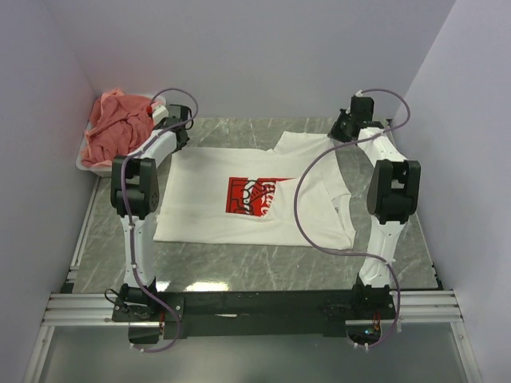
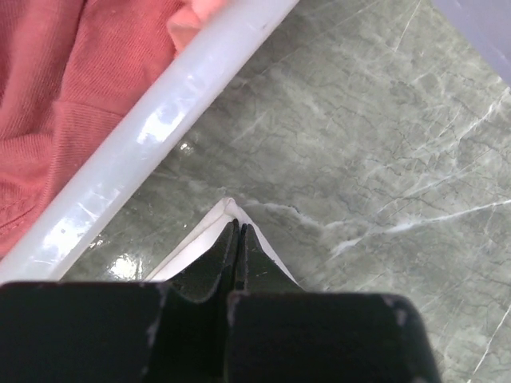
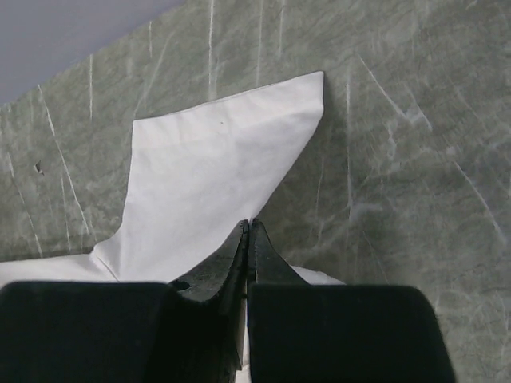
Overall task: Fold and stack the t-shirts
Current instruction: Fold the tshirt
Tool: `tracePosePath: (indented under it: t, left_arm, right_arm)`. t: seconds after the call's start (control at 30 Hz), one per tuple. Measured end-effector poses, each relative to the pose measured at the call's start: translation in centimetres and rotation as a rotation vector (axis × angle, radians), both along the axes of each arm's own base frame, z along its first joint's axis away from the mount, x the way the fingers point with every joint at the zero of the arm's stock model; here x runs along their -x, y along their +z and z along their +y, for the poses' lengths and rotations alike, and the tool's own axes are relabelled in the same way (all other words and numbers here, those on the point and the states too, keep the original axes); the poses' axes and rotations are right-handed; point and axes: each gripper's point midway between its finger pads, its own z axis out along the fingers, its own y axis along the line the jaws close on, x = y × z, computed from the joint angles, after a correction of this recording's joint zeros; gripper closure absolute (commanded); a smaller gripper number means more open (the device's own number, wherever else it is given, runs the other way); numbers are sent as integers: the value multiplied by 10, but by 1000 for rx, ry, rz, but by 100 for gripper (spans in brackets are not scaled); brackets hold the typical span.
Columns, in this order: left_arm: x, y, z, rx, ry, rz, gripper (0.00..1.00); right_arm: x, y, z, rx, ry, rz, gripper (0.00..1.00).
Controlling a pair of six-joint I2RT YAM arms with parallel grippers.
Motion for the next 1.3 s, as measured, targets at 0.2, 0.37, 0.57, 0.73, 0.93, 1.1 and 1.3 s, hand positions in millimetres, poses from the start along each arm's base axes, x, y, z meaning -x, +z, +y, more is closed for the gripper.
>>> tracePosePath:
  t: [0.2, 0.37, 0.57, 0.73, 0.93, 1.1, 1.3]
  left_arm:
    - [5, 1, 0, 12, -6, -3, 100]
    - [14, 9, 0, 21, -12, -17, 100]
    - [23, 22, 0, 29, -16, -42, 100]
    - [29, 29, 3, 33, -13, -60, 100]
    - [43, 24, 6, 43, -7, -45, 100]
    - [56, 17, 6, 63, -5, -26, 100]
    - [72, 20, 7, 80, 8, -28, 100]
  right_arm:
    - [17, -11, -3, 9, -16, 13, 100]
    - [38, -13, -4, 10, -34, 23, 100]
    - [60, 11, -6, 3, -59, -26, 100]
    - [85, 21, -8, -4, -96, -52, 100]
    - [122, 17, -11, -16, -165, -43, 100]
    - [148, 13, -9, -11, -214, -34, 100]
    - [171, 11, -4, -6, -241, -41, 100]
